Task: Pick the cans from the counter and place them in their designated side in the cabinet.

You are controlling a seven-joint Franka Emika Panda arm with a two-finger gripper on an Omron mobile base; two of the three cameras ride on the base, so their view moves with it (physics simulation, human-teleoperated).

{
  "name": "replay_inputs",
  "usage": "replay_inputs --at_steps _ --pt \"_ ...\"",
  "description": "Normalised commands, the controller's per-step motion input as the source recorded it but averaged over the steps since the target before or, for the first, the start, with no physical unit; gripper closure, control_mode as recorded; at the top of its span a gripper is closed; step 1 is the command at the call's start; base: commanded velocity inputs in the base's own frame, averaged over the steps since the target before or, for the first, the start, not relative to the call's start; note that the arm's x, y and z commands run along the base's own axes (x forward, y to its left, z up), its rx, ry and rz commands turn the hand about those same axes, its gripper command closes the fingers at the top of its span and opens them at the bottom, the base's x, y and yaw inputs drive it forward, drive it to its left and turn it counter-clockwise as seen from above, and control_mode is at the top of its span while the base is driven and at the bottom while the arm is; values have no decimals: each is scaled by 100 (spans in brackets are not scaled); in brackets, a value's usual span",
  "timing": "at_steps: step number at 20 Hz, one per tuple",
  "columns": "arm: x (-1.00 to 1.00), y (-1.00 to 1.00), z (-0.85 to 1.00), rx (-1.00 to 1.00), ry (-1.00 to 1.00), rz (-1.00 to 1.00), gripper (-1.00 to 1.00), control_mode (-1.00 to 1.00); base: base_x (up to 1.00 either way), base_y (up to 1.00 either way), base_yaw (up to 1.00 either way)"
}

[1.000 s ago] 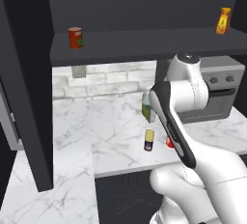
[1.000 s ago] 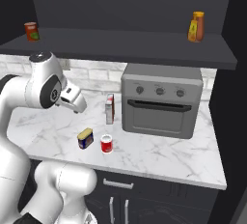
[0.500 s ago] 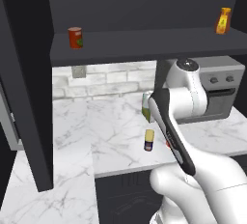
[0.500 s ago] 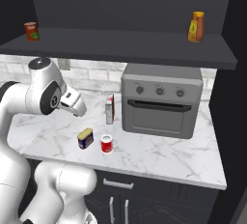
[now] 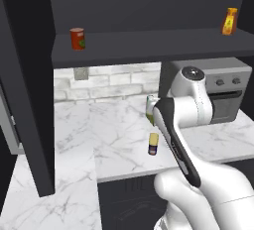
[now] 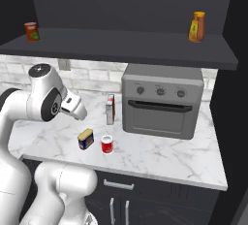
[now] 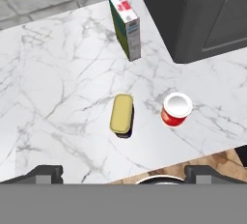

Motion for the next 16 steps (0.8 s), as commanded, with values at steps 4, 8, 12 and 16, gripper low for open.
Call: replay_inputs --at_steps 4,8,12,16 --pt "0 0 -8 0 0 0 -100 -100 0 0 0" --pt "0 0 -10 0 0 0 -100 -100 0 0 0" --pt "0 1 -11 0 0 0 -100 -100 0 0 0" --pt "0 4 -7 0 0 0 -100 -100 0 0 0"
